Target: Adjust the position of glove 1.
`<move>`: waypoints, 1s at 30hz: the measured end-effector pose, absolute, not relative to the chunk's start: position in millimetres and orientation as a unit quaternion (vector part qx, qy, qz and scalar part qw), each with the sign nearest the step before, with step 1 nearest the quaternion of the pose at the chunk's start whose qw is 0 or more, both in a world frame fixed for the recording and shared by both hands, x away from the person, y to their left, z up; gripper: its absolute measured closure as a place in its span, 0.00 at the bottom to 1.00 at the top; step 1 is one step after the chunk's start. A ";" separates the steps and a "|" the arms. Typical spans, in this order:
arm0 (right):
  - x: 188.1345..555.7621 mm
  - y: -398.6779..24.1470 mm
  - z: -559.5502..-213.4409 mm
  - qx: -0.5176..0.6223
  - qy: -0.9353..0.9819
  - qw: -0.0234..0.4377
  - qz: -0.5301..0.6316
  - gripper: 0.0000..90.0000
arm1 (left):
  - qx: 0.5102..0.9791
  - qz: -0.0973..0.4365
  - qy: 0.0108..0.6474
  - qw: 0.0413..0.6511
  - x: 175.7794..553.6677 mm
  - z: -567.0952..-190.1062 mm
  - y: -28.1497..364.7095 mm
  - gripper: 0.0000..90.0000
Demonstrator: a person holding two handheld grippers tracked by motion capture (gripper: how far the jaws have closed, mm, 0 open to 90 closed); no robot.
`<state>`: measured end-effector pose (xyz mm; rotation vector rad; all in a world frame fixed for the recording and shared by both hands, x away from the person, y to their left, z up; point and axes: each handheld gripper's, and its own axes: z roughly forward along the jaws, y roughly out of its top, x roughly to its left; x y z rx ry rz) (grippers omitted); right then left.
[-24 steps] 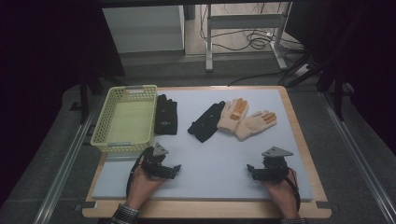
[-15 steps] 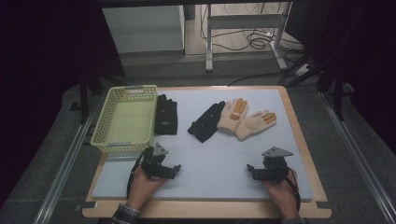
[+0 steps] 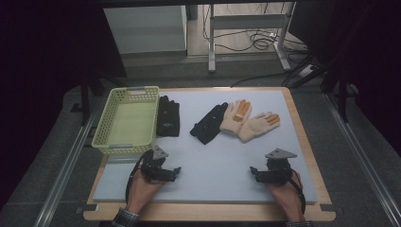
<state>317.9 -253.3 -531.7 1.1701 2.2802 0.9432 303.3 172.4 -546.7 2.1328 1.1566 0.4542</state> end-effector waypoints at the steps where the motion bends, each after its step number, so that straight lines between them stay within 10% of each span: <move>1: 317.9 -253.3 -531.7 0.419 0.817 0.204 0.338 0.16 | 0.816 0.174 0.442 0.330 303.3 -546.7 172.4 0.08; 17: 327.3 -227.4 -510.1 0.399 0.819 0.171 0.376 0.23 | 0.811 0.165 0.446 0.342 301.8 -551.4 189.7 0.08; 30: 370.2 -157.7 -499.9 0.336 0.852 0.132 0.379 0.55 | 0.810 0.163 0.447 0.342 302.0 -551.6 190.0 0.08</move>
